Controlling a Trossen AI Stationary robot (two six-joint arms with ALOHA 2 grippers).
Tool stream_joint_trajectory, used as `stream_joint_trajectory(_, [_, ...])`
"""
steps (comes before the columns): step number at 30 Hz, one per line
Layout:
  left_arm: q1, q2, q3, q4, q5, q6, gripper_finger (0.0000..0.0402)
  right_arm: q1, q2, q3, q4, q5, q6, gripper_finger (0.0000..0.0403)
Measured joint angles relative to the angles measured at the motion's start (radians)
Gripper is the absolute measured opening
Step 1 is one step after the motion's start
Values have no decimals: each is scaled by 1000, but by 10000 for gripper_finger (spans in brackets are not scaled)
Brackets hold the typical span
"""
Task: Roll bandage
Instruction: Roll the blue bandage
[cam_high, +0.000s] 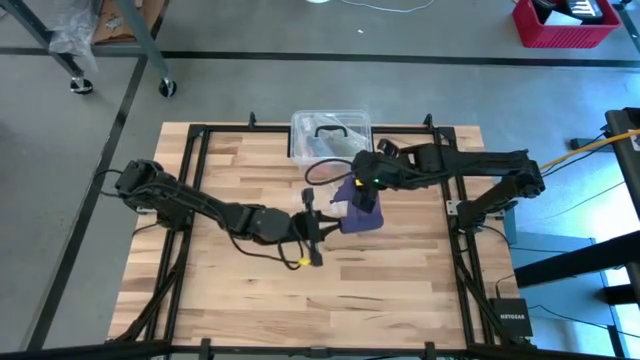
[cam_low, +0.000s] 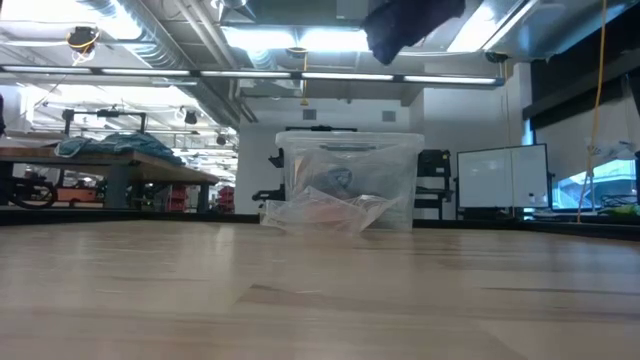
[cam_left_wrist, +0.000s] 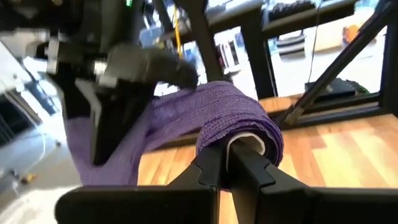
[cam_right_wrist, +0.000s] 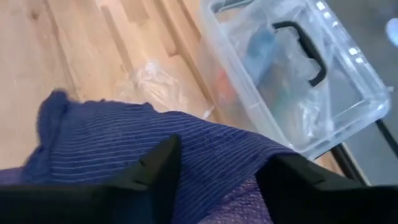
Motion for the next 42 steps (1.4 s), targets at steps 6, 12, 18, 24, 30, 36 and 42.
stream_joint_trajectory(6, [44,0,0,-74,7,-101,10,3,-1,0,12,-58,-4,237])
stream_joint_trajectory(12, [51,0,0,-111,6,-127,10,3,-1,0,12,-75,4,241])
stream_joint_trajectory(18, [48,0,0,-115,2,-132,10,3,-9,0,-15,-159,83,241])
stream_joint_trajectory(24, [51,0,1,-135,2,-138,10,3,-14,70,-70,-271,172,241])
stream_joint_trajectory(30, [42,-1,1,-131,41,-117,11,2,-16,139,-52,-139,194,241])
stream_joint_trajectory(36, [39,-1,2,-129,195,-97,11,3,-16,184,-55,-179,191,241])
stream_joint_trajectory(42, [33,-2,2,-115,198,-100,11,9,-41,183,-157,-185,153,241])
